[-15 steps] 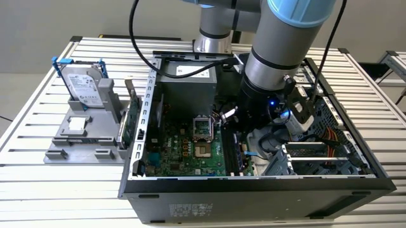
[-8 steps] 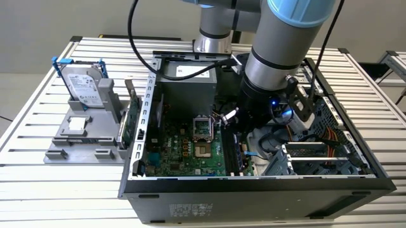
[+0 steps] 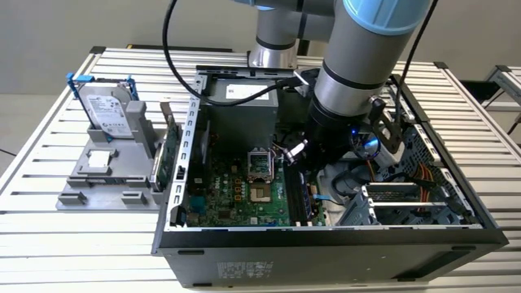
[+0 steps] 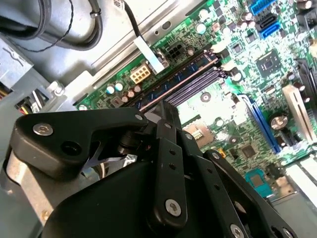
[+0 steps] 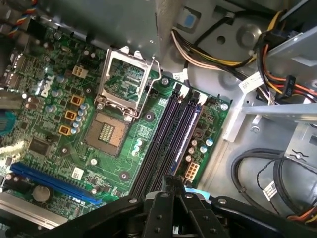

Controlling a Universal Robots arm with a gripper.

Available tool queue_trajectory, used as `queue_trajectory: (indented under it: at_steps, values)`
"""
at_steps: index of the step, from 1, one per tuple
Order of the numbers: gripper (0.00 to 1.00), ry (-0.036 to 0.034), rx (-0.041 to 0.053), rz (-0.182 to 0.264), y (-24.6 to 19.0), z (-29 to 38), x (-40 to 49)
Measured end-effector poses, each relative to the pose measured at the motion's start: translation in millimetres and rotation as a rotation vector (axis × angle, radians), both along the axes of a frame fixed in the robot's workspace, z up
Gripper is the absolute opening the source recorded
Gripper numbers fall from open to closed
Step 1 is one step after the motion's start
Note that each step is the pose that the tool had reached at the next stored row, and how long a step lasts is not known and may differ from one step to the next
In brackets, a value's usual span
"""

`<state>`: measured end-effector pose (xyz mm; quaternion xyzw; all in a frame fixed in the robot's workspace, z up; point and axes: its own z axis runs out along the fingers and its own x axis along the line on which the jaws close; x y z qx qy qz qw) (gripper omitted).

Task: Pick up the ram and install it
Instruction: 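Insert the ram into the slot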

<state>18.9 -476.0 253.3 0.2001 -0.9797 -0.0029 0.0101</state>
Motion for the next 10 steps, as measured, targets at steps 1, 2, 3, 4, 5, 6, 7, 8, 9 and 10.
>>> queue_trajectory:
  at_steps: [1, 2, 3, 4, 5, 6, 7, 8, 9, 10]
  values:
    - [0.00, 0.0000, 0.0000, 0.010, 0.0, 0.0, -0.1]
    - [0.00, 0.0000, 0.0000, 0.022, 0.0, 0.0, 0.0]
    - [0.00, 0.0000, -0.0001, 0.032, 0.0, 0.0, 0.0]
    - [0.00, 0.0000, 0.0000, 0.042, 0.1, -0.1, 0.0]
    - [0.00, 0.0000, -0.0001, 0.054, 0.1, -0.1, 0.0]
    - [0.00, 0.0000, -0.0001, 0.065, 0.1, -0.2, 0.0]
    - [0.00, 0.0000, -0.0001, 0.076, 0.2, -0.2, 0.0]
    - [0.00, 0.0000, 0.0000, 0.089, 0.2, -0.3, 0.1]
    - [0.00, 0.0000, 0.0001, 0.100, 0.4, -0.4, 0.1]
    - [0.00, 0.0000, 0.0001, 0.113, 0.5, -0.5, 0.1]
